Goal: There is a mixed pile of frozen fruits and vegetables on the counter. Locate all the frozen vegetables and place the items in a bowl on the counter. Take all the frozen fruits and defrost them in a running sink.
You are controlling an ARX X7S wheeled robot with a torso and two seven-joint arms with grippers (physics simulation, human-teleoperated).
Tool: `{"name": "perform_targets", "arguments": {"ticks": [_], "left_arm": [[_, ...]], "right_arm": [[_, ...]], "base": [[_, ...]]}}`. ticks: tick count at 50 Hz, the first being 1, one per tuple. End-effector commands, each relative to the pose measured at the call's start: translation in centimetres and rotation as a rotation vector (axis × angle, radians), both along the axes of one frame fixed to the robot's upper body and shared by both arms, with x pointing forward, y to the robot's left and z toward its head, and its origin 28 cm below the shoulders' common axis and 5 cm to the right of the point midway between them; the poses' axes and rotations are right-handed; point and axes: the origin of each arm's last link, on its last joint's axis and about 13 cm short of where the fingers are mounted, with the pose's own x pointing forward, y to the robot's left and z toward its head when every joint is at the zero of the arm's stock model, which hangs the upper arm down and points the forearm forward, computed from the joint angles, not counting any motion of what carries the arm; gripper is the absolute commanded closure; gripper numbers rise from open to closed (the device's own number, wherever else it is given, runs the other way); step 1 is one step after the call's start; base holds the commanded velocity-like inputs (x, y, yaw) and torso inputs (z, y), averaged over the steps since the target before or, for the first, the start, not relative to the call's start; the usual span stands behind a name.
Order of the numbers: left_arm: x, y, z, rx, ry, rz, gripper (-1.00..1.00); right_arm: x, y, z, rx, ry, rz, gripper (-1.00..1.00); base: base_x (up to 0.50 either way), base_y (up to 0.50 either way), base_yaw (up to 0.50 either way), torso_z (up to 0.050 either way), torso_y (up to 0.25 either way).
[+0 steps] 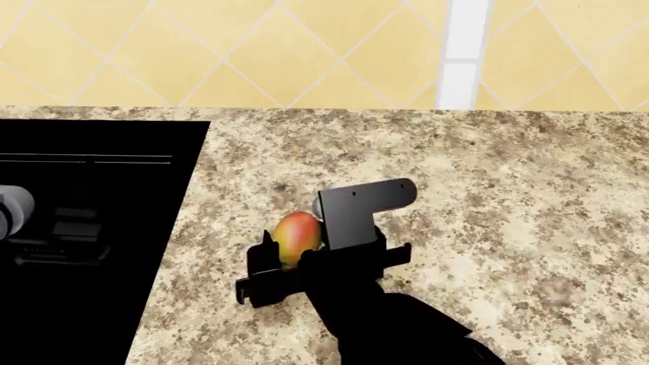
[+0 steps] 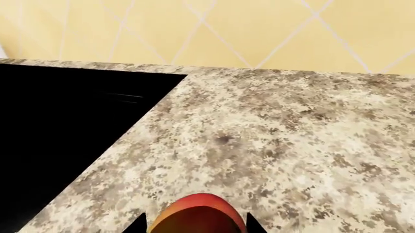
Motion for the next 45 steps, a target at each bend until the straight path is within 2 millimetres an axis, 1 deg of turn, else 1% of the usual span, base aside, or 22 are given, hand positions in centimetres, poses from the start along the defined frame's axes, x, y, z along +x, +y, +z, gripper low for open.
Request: {"name": "perform_targets", "arguments": {"ticks": [1,4,5,6,8,9,10,12,13,17,22,28,32,34,36,37,38,39,40,41,43,45], "left_arm": [[-0.1,0.0,0.0,0.002,0.002,-0.006,-1.0],[0.0,-0.2,-0.2,0.001,0.013,-0.025,-1.0],[-0.1,-0.3,-0.1,-0.04,0.022,-0.061,-1.0],[-0.1,-0.3,-0.1,0.004,0.02,-0.043,-1.0],[-0.3,-0.5,0.3,-0.019,0.015,-0.109,-1.0],[-0.7,-0.6,0.6,-0.101,0.01,-0.182,-1.0],[-0.9,-0.7,0.8,-0.058,0.009,-0.207,-1.0],[-1.3,-0.7,1.1,-0.125,0.005,-0.284,-1.0],[-1.7,-0.9,1.4,-0.073,0.013,-0.338,-1.0],[-2.6,-1.0,1.6,-0.015,0.043,-0.437,-1.0],[-2.9,-0.5,2.5,-0.062,0.09,-0.514,-1.0],[-4.9,-0.5,2.6,0.016,0.143,-0.678,-1.0],[-5.5,-0.2,3.4,-0.004,0.173,-0.727,-1.0],[-6.1,-0.3,3.5,0.056,0.193,-0.779,-1.0],[-6.1,0.0,3.9,0.065,0.214,-0.767,-1.0],[-7.1,1.6,4.7,0.203,0.291,-0.865,-1.0],[-5.8,-0.3,4.2,0.159,0.241,-0.831,-1.0],[-2.5,-2.5,4.0,0.202,0.26,-0.745,-1.0],[-4.8,-1.9,4.6,0.139,0.229,-0.854,-1.0],[-5.7,-1.2,5.1,0.14,0.218,-0.86,-1.0],[-7.1,0.0,5.7,0.168,0.226,-0.875,-1.0],[-7.5,0.6,5.9,0.203,0.253,-0.871,-1.0]], "right_arm": [[-0.8,-0.5,2.1,-0.031,-0.093,-0.03,1.0],[-0.8,-0.8,2.7,-0.016,-0.107,-0.057,1.0],[-0.6,-1.0,2.9,-0.009,-0.106,-0.065,1.0],[-0.6,-1.1,3.2,-0.01,-0.109,-0.065,1.0],[-0.5,-1.3,3.9,-0.014,-0.119,-0.061,1.0],[-0.6,-1.4,4.2,-0.022,-0.128,-0.055,1.0],[-0.6,-1.6,4.8,-0.025,-0.132,-0.053,1.0],[-0.6,-1.8,5.7,-0.037,-0.146,-0.047,1.0],[-0.6,-2.1,6.9,-0.035,-0.162,-0.042,1.0],[-0.4,-2.4,8.2,-0.038,-0.189,-0.049,1.0],[-0.5,-2.3,8.1,-0.03,-0.184,-0.035,1.0],[-0.4,-2.5,7.9,-0.022,-0.179,-0.033,1.0],[-0.5,-2.5,7.7,-0.019,-0.172,-0.027,1.0],[-0.5,-2.5,7.7,-0.025,-0.17,-0.022,1.0],[-0.5,-2.5,8.0,-0.029,-0.173,-0.018,1.0],[-0.5,-2.4,8.0,-0.031,-0.174,-0.017,1.0],[-0.5,-2.4,8.0,-0.031,-0.173,-0.017,1.0],[-0.4,-2.4,7.8,-0.032,-0.168,-0.016,1.0],[-0.4,-2.4,7.7,-0.034,-0.165,-0.014,1.0],[-0.3,-2.4,7.6,-0.034,-0.161,-0.015,1.0],[-0.2,-2.3,7.6,-0.037,-0.16,-0.014,1.0],[-0.1,-2.4,7.7,-0.041,-0.161,-0.014,1.0]], "base": [[0.0,0.0,0.0,0.0,0.0],[0.0,0.0,0.0,0.0,0.0],[0.0,0.0,0.0,0.0,0.0],[0.0,0.0,0.0,0.0,0.0],[0.0,0.0,0.0,0.0,0.0],[0.0,0.0,0.0,0.0,0.0],[0.0,0.0,0.0,0.0,0.0],[0.0,0.0,0.0,0.0,0.0],[0.0,0.0,0.0,0.0,0.0],[0.0,0.0,0.0,0.0,0.002],[0.0,0.0,0.0,0.0,0.0],[0.0,0.0,0.0,0.0,0.0],[0.0,0.0,0.0,0.0,0.0],[0.0,0.0,0.0,0.0,0.0],[0.0,0.0,0.0,0.0,0.0],[0.0,0.0,0.0,0.0,0.0],[0.0,0.0,0.0,0.0,0.0],[0.0,0.0,0.0,0.0,0.0],[0.0,0.0,0.0,0.0,0.0],[0.0,0.0,0.0,0.0,0.0],[0.0,0.0,0.0,0.0,0.0],[0.0,0.0,0.0,0.0,0.0]]}}
